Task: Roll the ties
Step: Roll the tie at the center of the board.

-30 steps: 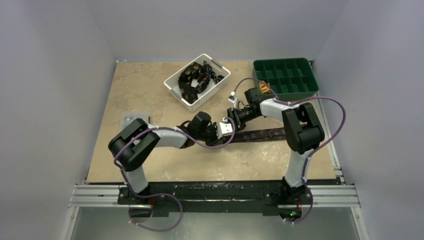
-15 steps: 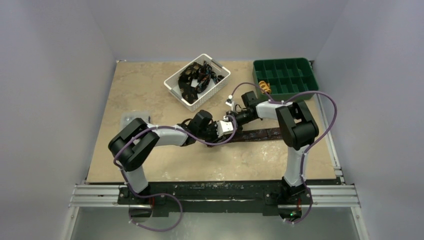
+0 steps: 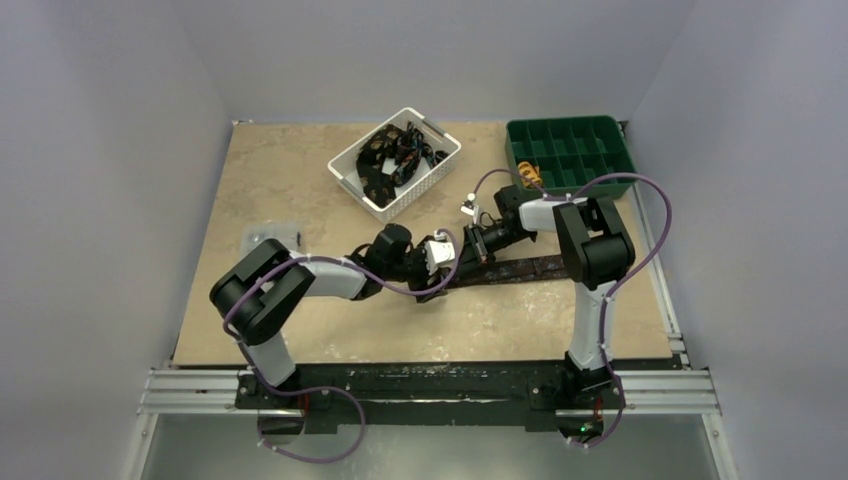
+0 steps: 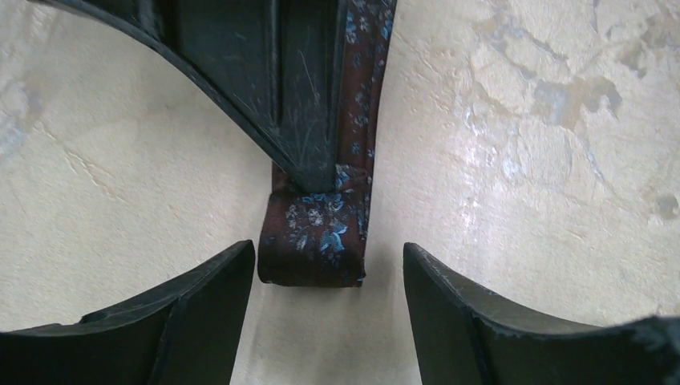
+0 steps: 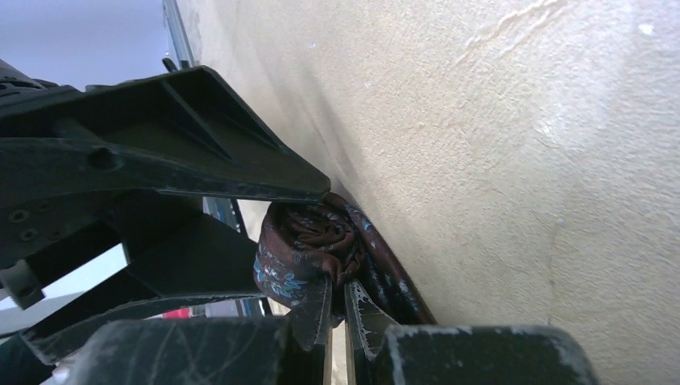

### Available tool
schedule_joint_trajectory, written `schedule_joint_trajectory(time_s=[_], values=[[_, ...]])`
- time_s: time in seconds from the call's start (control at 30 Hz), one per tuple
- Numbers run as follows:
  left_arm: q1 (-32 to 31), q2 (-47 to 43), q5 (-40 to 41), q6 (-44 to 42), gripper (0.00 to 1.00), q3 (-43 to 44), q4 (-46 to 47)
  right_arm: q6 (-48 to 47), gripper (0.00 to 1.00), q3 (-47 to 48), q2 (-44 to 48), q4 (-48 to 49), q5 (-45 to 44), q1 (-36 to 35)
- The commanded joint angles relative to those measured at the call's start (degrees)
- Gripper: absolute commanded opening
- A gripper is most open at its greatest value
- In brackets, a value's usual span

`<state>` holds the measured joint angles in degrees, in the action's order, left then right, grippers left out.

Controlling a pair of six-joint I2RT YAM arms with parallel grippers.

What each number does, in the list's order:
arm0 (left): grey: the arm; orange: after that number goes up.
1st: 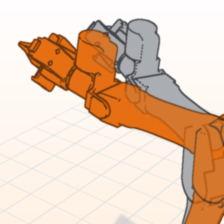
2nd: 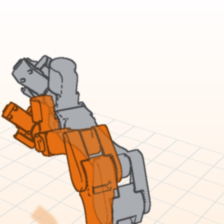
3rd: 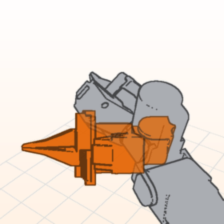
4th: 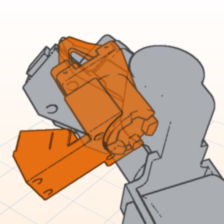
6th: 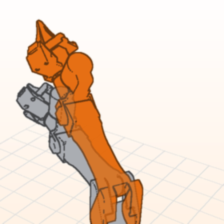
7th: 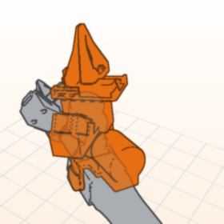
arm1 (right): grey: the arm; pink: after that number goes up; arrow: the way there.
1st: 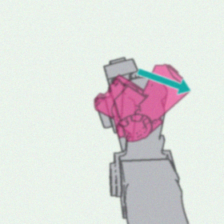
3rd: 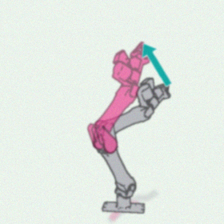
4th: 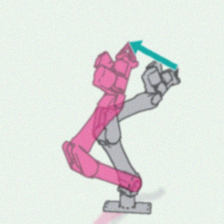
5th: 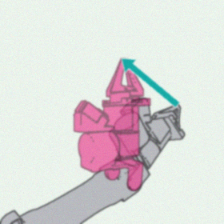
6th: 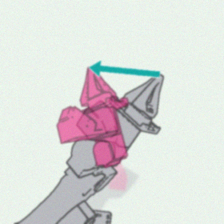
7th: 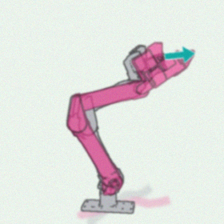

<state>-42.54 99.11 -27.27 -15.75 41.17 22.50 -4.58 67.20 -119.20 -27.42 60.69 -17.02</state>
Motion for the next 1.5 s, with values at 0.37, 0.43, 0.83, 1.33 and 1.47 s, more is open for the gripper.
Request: schedule_joint_trajectory(time_s=[0.37,0.43,0.83,1.33,1.47], values=[[-1.0,3.7,3.7,-4.6,0.32,2.4,-0.8,-2.3,0.0,-1.2,1.2,2.3,-11.7,-1.3],[-1.0,2.2,5.0,-5.0,0.28,2.4,-4.2,-2.1,0.02,-0.6,1.6,2.0,-10.7,-1.5],[-2.1,0.8,7.9,-9.3,0.23,5.8,-18.1,-5.0,0.48,3.9,7.2,-9.6,-3.4,0.0],[-2.6,2.5,7.7,-10.8,0.33,9.1,-23.4,7.1,0.43,0.5,4.5,3.2,-2.5,-4.4],[-2.6,3.2,7.8,-10.4,0.33,10.0,-24.9,3.3,0.39,1.9,2.7,-1.0,-2.8,-4.4]])
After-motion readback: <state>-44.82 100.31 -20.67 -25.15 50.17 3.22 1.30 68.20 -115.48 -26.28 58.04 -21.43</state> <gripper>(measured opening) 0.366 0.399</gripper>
